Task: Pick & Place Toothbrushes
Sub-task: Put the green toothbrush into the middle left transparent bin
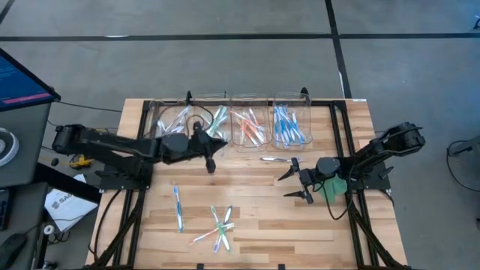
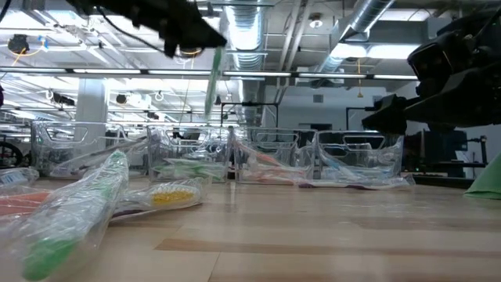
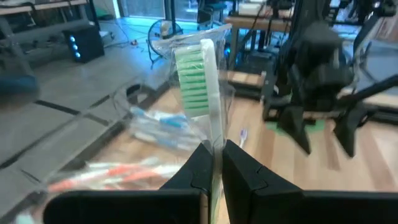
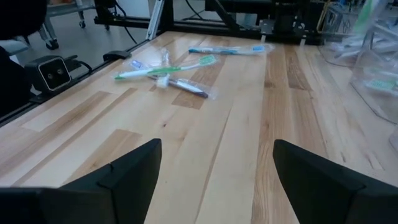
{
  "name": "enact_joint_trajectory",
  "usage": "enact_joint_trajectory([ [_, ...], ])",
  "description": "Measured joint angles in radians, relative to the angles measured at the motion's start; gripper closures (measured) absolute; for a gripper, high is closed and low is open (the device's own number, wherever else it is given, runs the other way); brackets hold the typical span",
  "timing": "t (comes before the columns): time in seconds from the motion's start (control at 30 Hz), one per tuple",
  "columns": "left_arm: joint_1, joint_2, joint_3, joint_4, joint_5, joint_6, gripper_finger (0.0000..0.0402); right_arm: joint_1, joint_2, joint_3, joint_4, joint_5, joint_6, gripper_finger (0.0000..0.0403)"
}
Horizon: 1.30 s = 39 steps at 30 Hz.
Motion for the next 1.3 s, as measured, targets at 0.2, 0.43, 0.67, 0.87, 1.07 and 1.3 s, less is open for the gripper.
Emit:
enact_joint_trajectory([
  [0.2, 0.003, -0.083, 0.15, -0.202, -0.031, 0.023, 0.0394, -0.024, 0.0, 0.0, -0.003, 0.0, 0.003, 0.01],
  [0.43, 0.097, -0.1, 0.276, -0.331, -0.095, 0.11, 0.0394, -0.036, 0.0, 0.0, -0.008, 0.0, 0.003, 0.01],
  [0.67, 0.298, -0.082, 0.291, -0.362, -0.03, 0.107, 0.0393, -0.036, 0.0, 0.0, -0.013, 0.0, 0.011, 0.01],
  [0.87, 0.474, -0.027, 0.29, -0.393, 0.122, 0.054, 0.0393, -0.036, 0.0, 0.0, -0.013, 0.0, 0.011, 0.01],
  [1.07, 0.596, 0.078, 0.29, -0.392, 0.263, 0.004, 0.0393, -0.036, 0.0, 0.0, -0.012, 0.0, 0.011, 0.01],
  [1.3, 0.631, 0.163, 0.29, -0.408, 0.293, -0.012, 0.0393, -0.036, 0.0, 0.0, -0.014, 0.0, 0.011, 0.01],
])
